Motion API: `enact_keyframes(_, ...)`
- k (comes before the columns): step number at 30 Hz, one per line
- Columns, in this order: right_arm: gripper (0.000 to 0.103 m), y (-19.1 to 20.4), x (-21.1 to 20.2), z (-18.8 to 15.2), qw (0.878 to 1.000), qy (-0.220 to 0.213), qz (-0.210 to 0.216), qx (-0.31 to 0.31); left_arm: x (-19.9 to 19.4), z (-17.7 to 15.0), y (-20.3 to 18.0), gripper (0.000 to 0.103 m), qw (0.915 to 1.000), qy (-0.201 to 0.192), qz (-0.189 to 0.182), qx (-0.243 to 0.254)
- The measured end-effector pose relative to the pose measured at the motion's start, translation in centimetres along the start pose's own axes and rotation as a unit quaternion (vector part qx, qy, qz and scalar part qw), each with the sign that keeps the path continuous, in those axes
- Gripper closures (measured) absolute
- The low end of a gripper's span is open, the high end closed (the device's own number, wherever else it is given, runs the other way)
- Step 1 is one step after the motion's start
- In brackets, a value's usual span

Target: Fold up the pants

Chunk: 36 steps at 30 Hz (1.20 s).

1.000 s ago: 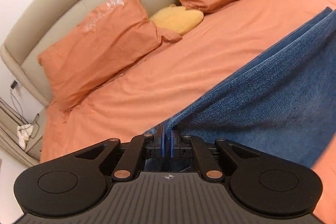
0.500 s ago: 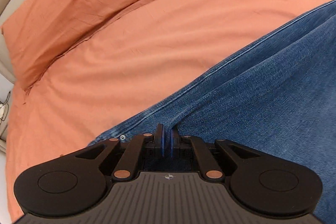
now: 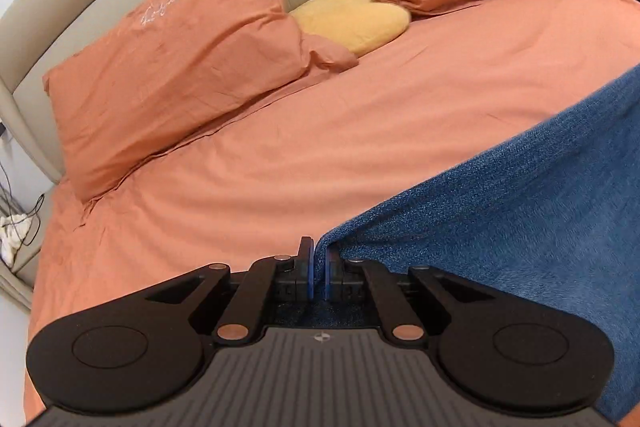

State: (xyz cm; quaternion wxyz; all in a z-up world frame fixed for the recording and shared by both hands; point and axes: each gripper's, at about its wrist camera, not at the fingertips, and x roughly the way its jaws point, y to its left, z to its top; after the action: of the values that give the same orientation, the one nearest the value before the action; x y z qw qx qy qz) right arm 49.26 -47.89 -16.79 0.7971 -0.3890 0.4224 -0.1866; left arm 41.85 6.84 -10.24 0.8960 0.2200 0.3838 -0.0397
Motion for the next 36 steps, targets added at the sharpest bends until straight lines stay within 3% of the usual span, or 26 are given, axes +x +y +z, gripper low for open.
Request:
enact_keyframes(4,0.103,1.5,1.5,2.0,1.000,0.014,-0.020,0.004,4.1,1.3,0.3,0.098,0.9994,0.027,-0.005,-0.019)
enact_keyframes(10,0.103,4.1,4.5,3.4,0.999,0.038,-0.021,-0.024,8.3,0.7,0.0,0.096,0.9975,0.067,-0.022,-0.009)
enact_keyframes(13,0.103,5.0,5.3,3.8,0.998,0.045,-0.017,-0.027,9.4,0.4,-0.1,0.085,0.9966,0.080,-0.021,-0.003)
enact_keyframes(14,0.103,5.1,5.7,3.9,0.998,0.046,-0.014,-0.028,9.6,0.4,0.0,0.073,0.9967,0.078,-0.022,-0.004)
enact_keyframes(15,0.103,5.3,5.9,3.9,0.998,0.047,-0.014,-0.027,9.5,0.4,0.1,0.045,0.9970,0.076,-0.016,-0.005)
enact_keyframes(16,0.099,5.3,6.0,3.9,0.998,0.049,-0.011,-0.023,9.4,0.3,0.2,0.030,0.9974,0.071,-0.013,-0.004)
enact_keyframes(17,0.085,5.4,6.0,3.9,0.998,0.052,-0.007,-0.018,9.2,0.2,0.4,0.015,0.9977,0.065,-0.018,-0.001)
enact_keyframes(18,0.074,5.3,6.0,3.9,0.998,0.054,-0.007,-0.014,8.9,0.1,0.6,0.014,0.9979,0.061,-0.022,-0.001)
enact_keyframes(19,0.055,5.1,5.9,3.9,0.999,0.053,-0.007,-0.009,8.5,0.2,0.8,0.014,0.9978,0.061,-0.025,-0.004)
enact_keyframes(20,0.050,4.9,5.6,3.9,0.999,0.049,-0.006,-0.003,8.2,0.2,1.2,0.014,0.9976,0.063,-0.027,-0.008)
enact_keyframes(25,0.045,3.2,2.3,3.5,0.998,0.038,0.029,0.042,4.7,-0.6,4.4,0.014,0.9972,0.052,-0.025,-0.048)
enact_keyframes(28,0.043,2.5,-1.2,2.8,0.991,0.033,0.090,0.091,1.8,-2.0,6.8,0.014,0.9947,0.056,-0.030,-0.081)
enact_keyframes(31,0.043,2.8,-5.2,2.0,0.977,0.030,0.160,0.135,-0.9,-3.9,9.1,0.017,0.9905,0.065,-0.028,-0.118)
enact_keyframes(36,0.044,5.1,-12.6,0.9,0.940,0.027,0.285,0.183,-5.1,-8.2,11.7,0.017,0.9769,0.083,-0.039,-0.193)
